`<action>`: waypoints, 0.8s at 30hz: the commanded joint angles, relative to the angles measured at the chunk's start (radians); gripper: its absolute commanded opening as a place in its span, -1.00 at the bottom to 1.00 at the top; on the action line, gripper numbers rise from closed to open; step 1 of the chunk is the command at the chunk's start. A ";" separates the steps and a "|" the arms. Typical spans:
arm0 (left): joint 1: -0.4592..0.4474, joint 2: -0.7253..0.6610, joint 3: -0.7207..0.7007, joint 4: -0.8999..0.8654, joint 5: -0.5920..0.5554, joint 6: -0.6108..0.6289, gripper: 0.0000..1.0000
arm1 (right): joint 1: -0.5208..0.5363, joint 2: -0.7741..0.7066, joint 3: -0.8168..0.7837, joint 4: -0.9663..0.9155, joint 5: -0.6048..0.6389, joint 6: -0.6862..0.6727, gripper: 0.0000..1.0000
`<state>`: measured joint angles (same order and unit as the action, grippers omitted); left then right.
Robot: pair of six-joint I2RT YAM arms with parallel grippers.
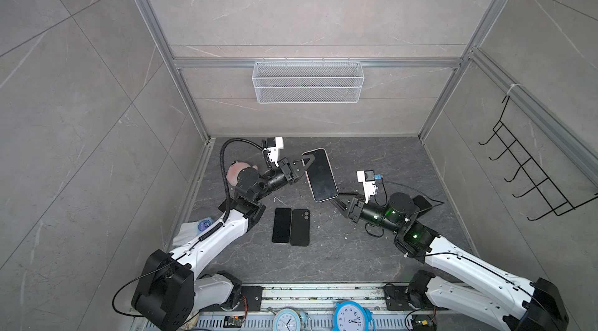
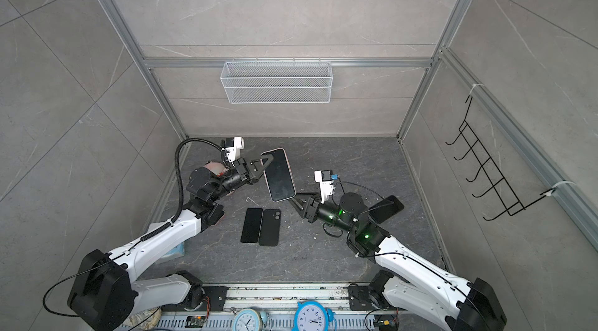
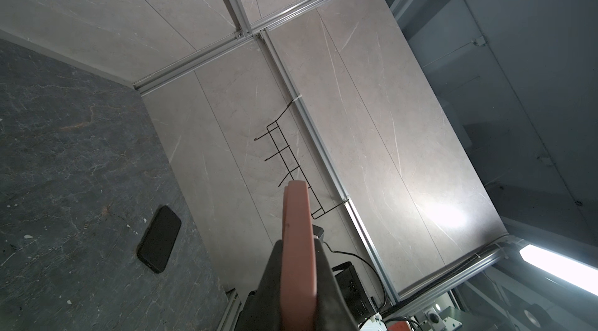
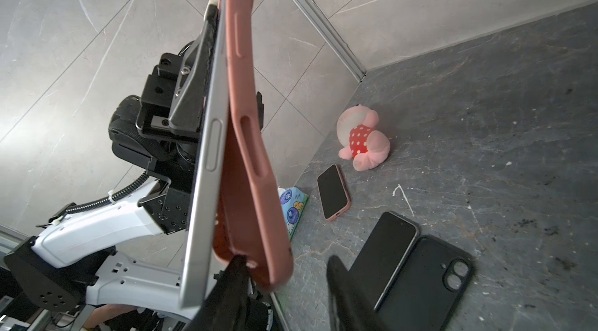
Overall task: Take the phone out of the phone case
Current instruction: Remove the phone case from the phone.
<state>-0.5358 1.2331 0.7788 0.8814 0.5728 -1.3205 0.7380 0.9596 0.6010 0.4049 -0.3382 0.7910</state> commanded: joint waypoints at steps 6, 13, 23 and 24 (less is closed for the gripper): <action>-0.041 0.014 0.000 0.106 0.044 -0.014 -1.00 | -0.013 0.015 0.005 0.094 -0.035 0.048 -0.42; -0.042 0.026 -0.003 0.066 0.032 0.009 -1.00 | -0.013 0.005 0.011 0.075 -0.050 0.070 -0.87; -0.044 0.012 -0.003 -0.257 -0.062 0.146 0.10 | -0.016 -0.012 0.030 -0.048 -0.020 0.151 -1.00; -0.045 0.009 -0.001 -0.282 -0.070 0.163 0.17 | -0.017 -0.012 0.031 -0.059 -0.016 0.157 -1.00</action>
<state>-0.5751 1.2636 0.7631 0.6811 0.5354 -1.2350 0.7223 0.9707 0.6014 0.3660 -0.3702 0.9104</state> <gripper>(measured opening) 0.571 0.117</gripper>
